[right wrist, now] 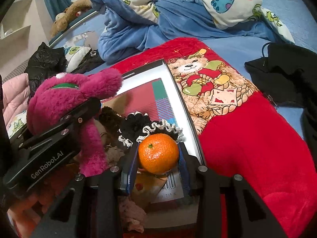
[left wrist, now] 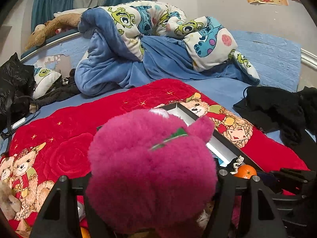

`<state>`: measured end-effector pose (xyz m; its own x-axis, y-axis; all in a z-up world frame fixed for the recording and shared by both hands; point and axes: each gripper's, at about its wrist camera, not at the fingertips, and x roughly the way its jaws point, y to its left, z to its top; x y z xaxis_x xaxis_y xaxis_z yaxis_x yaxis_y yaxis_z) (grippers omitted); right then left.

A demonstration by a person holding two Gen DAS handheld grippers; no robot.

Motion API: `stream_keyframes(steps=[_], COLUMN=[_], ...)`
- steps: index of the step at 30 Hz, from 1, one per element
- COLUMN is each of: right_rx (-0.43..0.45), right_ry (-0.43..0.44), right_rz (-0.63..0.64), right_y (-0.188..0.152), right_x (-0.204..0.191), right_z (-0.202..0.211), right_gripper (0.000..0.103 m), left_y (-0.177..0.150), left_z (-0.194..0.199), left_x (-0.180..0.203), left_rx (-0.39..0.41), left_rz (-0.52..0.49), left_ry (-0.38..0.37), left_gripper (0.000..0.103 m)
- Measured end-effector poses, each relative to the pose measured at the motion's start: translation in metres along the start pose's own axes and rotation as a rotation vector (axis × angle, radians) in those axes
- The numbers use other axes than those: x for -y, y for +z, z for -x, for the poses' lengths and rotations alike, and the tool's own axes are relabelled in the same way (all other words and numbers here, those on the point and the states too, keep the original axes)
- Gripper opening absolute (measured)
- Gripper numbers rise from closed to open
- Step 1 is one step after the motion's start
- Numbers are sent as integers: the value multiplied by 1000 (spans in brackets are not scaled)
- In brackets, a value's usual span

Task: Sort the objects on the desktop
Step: 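Release the orange into the tray with the right tool while the left drops the plush bear there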

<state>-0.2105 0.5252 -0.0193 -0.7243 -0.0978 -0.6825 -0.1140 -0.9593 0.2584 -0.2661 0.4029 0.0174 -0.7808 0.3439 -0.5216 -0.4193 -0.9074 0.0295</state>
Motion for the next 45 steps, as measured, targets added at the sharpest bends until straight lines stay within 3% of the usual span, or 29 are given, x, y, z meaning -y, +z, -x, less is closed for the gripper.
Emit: stream_keyframes(steps=[12, 18, 20, 21, 23, 24, 25, 27, 29, 38, 45], right_rx=[3, -5, -7, -6, 7, 16, 22, 33, 37, 94, 112], right_ry=[-13, -7, -2, 6, 21, 36, 8, -1, -16, -36, -42], right_rz=[-6, -5, -10, -13, -9, -6, 10, 27, 42, 13, 30], right_y=[1, 2, 3, 3, 5, 6, 7, 9, 10, 17, 22], right_x=[-2, -2, -2, -2, -4, -6, -8, -11, -12, 0, -7], right_z=[-1, 0, 1, 2, 7, 10, 13, 19, 22, 51, 69], right_gripper=[39, 39, 44, 48, 67, 70, 79, 85, 99, 101, 101], left_y=[-1, 1, 2, 2, 4, 5, 7, 10, 14, 27, 32], left_z=[1, 2, 1, 2, 7, 9, 13, 21, 28, 53, 69], left_x=[-3, -9, -11, -12, -12, -12, -11, -10, -11, -21, -37], left_rx=[10, 8, -18, -16, 0, 5, 16, 42, 60, 105, 84], left_rz=[24, 51, 65, 67, 67, 63, 54, 36, 36, 58, 65], left_ry=[-6, -42, -70, -81, -66, -55, -43, -21, -27, -18, 39], left_gripper=[73, 83, 103, 103, 103, 103, 103, 103, 103, 103, 103])
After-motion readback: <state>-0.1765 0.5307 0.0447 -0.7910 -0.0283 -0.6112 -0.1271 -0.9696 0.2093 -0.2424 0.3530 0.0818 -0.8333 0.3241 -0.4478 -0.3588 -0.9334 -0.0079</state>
